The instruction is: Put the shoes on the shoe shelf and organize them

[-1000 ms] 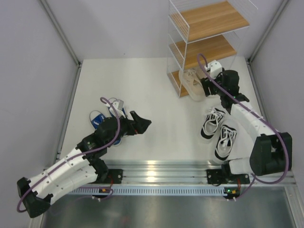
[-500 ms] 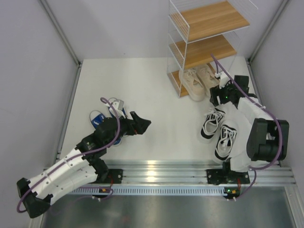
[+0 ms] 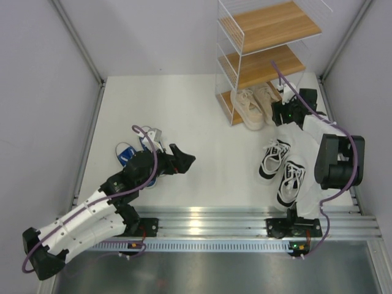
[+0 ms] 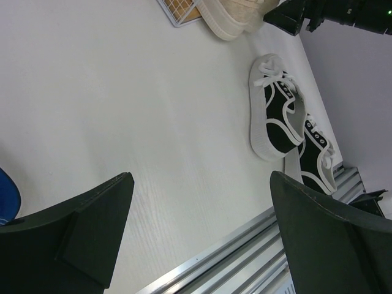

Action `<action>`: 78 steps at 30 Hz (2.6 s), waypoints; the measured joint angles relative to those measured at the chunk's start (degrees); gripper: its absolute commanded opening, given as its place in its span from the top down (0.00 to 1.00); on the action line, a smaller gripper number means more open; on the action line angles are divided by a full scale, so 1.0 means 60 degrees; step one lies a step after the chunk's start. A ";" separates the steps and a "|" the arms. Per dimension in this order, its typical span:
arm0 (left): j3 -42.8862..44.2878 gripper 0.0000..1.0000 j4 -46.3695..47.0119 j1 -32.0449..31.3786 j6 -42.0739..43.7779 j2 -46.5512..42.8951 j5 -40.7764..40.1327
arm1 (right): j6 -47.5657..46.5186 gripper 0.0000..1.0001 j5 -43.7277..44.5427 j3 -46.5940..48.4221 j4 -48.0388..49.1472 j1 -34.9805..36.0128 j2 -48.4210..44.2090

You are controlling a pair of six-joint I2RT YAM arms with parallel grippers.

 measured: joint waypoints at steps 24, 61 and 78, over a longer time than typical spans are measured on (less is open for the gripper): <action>0.0000 0.02 0.0178 0.0047 0.0007 0.0521 0.0146 | -0.1479 0.72 -0.0015 0.0200 0.0244 0.0051 0.0313; 0.2798 0.14 0.3104 -0.1738 0.0692 0.7085 0.2918 | -0.1093 0.17 -0.3752 -0.2408 -0.4014 -0.1690 -0.7322; 0.7839 0.34 0.3646 -0.2470 0.1370 1.3723 0.1351 | -0.0659 0.17 -0.5078 -0.2696 -0.4218 -0.3355 -0.7348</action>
